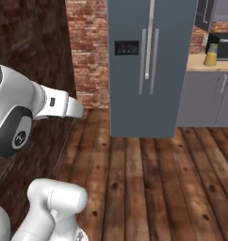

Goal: There is a tray on the dining counter. Grab the cup, mug, and pitcher and place them on the tray. The pitcher may be placed next to the tray if it cannot fit the tray.

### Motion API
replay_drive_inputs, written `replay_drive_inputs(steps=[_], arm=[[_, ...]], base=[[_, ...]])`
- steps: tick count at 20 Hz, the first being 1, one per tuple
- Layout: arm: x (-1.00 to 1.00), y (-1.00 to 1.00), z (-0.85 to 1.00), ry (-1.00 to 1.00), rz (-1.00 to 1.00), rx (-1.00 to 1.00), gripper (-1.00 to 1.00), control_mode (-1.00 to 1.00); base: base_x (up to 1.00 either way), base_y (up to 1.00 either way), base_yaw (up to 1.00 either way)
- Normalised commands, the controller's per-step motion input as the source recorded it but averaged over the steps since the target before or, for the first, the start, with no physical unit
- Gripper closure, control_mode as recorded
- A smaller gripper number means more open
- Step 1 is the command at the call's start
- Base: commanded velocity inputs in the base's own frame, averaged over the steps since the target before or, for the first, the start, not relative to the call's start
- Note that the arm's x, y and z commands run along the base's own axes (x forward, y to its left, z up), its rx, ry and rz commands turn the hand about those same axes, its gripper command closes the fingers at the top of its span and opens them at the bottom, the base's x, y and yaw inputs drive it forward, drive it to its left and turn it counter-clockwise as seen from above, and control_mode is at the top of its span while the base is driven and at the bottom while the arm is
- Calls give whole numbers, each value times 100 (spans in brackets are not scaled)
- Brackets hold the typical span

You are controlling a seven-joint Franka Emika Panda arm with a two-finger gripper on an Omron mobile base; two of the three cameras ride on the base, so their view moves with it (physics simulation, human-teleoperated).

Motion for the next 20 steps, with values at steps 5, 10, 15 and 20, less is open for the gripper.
replay_drive_inputs(steps=[5,10,15,20], arm=[[0,0,0,0,0,0,-100,100],[0,0,0,0,0,0,-100,100],[0,0,0,0,0,0,-100,100],[0,0,0,0,0,0,-100,100]], base=[[100,14,-8],[100,2,-7],[100,0,-6],[100,-3,0]])
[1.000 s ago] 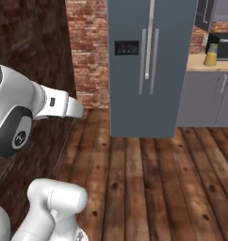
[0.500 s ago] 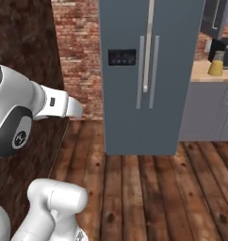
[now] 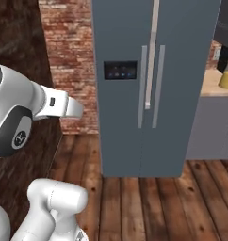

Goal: There is a tray on the dining counter. Grab the cup, mug, and pitcher and place them on the tray. The pitcher may be placed next to the tray if it cannot fit the tray.

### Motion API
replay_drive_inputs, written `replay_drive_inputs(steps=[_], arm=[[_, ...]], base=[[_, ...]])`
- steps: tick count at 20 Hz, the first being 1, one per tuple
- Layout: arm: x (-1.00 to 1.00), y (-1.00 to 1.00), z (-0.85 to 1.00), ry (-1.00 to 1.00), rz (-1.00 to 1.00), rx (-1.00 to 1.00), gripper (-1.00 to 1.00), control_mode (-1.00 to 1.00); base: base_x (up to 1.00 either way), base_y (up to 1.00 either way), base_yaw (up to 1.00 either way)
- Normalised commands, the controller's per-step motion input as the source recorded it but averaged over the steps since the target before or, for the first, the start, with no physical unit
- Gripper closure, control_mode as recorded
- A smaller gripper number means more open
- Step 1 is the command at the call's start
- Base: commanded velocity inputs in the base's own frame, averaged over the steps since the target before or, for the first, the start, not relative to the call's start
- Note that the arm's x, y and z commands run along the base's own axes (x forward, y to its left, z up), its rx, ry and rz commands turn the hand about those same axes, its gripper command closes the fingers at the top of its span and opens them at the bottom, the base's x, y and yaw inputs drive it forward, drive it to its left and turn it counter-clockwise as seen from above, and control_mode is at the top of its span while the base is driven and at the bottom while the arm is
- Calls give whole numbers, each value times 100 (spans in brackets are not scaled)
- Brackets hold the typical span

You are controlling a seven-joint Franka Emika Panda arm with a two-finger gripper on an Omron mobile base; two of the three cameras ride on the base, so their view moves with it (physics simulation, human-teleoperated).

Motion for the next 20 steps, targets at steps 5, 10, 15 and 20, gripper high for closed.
replay_drive_inputs(steps=[5,10,15,20], arm=[[0,0,0,0,0,0,-100,100],[0,0,0,0,0,0,-100,100],[0,0,0,0,0,0,-100,100],[0,0,0,0,0,0,-100,100]], base=[[73,-69,3],[39,-100,8],[23,-100,10],[21,-100,11]])
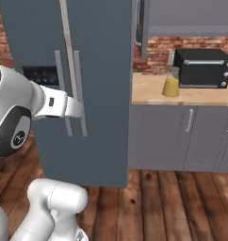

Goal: There is a tray on the dining counter. Grab the cup, mug, and pitcher and place them on the tray. The pitcher may be placed next to the tray if it cannot fit the tray.

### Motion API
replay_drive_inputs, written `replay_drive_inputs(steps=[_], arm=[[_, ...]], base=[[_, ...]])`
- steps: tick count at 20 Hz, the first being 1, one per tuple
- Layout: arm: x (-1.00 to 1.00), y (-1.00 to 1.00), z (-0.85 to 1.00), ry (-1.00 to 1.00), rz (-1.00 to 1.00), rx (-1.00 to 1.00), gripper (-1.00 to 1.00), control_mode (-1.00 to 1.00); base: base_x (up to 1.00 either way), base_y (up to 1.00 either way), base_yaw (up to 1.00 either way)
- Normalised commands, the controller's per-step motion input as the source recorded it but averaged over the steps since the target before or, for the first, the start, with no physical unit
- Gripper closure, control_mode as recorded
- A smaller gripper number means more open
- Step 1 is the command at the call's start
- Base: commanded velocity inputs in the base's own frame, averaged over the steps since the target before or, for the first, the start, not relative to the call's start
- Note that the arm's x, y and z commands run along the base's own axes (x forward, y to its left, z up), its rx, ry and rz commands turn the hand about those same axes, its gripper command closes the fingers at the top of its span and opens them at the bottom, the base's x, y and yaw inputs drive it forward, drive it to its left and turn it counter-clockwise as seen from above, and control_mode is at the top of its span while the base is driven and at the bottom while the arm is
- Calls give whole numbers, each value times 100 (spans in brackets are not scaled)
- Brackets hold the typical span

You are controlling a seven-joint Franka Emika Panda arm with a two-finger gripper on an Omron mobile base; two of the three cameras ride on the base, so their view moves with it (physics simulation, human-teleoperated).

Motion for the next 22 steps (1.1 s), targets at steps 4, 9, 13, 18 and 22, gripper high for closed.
replay_drive_inputs(steps=[4,9,13,18,22], arm=[[0,0,0,0,0,0,-100,100],[0,0,0,0,0,0,-100,100],[0,0,0,0,0,0,-100,100],[0,0,0,0,0,0,-100,100],[0,0,0,0,0,0,-100,100]], base=[[23,-100,10],[28,-100,10],[34,-100,9],[56,-99,10],[66,-83,8]])
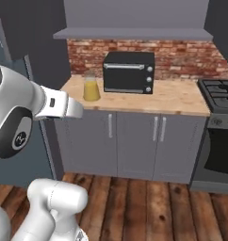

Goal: There is a tray on the dining counter. Grab the cup, mug, and pitcher and place them on the tray. The pitcher may be placed next to the tray if it cannot fit the tray.

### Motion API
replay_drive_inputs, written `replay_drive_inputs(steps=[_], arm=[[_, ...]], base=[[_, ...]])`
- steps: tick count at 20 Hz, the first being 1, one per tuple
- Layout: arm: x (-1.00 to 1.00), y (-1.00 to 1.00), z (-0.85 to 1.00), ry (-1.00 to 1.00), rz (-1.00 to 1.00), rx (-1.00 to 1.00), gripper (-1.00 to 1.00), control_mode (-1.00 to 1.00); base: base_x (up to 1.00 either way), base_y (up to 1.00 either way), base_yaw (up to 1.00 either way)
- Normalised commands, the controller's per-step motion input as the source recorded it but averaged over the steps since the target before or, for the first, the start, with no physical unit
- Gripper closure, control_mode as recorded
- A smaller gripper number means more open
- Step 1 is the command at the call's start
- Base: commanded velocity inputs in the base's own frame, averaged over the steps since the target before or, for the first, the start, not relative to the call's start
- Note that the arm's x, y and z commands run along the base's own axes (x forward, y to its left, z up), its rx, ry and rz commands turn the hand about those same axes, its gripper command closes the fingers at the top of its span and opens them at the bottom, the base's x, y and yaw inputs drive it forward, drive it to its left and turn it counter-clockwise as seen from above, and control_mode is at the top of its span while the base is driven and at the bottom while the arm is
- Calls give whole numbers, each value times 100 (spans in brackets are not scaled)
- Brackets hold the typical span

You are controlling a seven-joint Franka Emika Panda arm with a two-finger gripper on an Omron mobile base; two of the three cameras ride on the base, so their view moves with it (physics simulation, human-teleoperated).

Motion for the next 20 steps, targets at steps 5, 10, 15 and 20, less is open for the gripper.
replay_drive_inputs(steps=[5,10,15,20], arm=[[0,0,0,0,0,0,-100,100],[0,0,0,0,0,0,-100,100],[0,0,0,0,0,0,-100,100],[0,0,0,0,0,0,-100,100]], base=[[89,-20,1],[96,1,0],[61,21,-1],[52,28,0]])
